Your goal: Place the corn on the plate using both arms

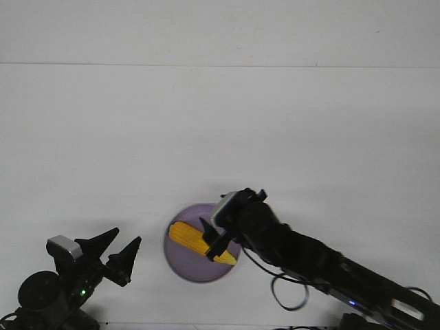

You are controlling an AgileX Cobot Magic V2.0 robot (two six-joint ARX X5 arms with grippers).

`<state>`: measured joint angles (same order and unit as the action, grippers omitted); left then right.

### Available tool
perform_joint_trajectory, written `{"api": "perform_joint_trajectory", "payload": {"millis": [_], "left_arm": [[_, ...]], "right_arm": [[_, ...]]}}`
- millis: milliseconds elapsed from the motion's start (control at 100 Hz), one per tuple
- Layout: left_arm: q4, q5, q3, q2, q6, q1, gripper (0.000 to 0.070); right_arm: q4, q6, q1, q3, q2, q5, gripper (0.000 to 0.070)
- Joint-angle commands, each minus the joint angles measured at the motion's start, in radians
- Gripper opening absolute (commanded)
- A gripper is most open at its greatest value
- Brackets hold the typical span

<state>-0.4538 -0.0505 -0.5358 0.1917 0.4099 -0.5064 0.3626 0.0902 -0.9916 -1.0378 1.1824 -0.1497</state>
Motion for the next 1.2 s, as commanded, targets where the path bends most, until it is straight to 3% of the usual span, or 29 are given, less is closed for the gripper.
{"api": "perform_joint_trajectory", "payload": {"millis": [0, 170, 350, 410, 450, 480, 490, 510, 1190], "left_arm": [[0.020, 0.003, -0.012, 0.003, -0.002, -0.005, 0.0463], [0.029, 0.003, -0.011, 0.003, -0.006, -0.005, 0.0463], [0.032, 0.008, -0.011, 0.003, -0.015, -0.005, 0.0444], [0.032, 0.018, -0.011, 0.003, -0.018, -0.005, 0.0315], [0.029, 0.027, -0.011, 0.003, -0.018, -0.005, 0.0141], [0.027, 0.031, -0.011, 0.003, -0.018, -0.004, 0.0000], [0.027, 0.032, -0.011, 0.003, -0.018, -0.004, 0.0000], [0.028, 0.035, -0.011, 0.003, -0.017, -0.004, 0.0019], [0.036, 0.043, -0.012, 0.003, -0.024, -0.005, 0.0015]], "right_arm": [[0.039, -0.056, -0.008, -0.012, -0.113, -0.085, 0.0482], [0.213, -0.063, -0.008, 0.001, -0.369, -0.254, 0.0482], [0.344, -0.053, -0.008, 0.077, -0.552, -0.267, 0.0482], [0.353, -0.053, -0.008, 0.105, -0.591, -0.271, 0.0449], [0.354, -0.048, -0.008, 0.124, -0.613, -0.270, 0.0318], [0.357, -0.036, -0.008, 0.135, -0.627, -0.270, 0.0162], [0.358, -0.033, -0.008, 0.139, -0.632, -0.270, 0.0134], [0.359, -0.029, -0.008, 0.144, -0.638, -0.270, 0.0000], [0.362, -0.019, -0.008, 0.155, -0.647, -0.269, 0.0015]]}}
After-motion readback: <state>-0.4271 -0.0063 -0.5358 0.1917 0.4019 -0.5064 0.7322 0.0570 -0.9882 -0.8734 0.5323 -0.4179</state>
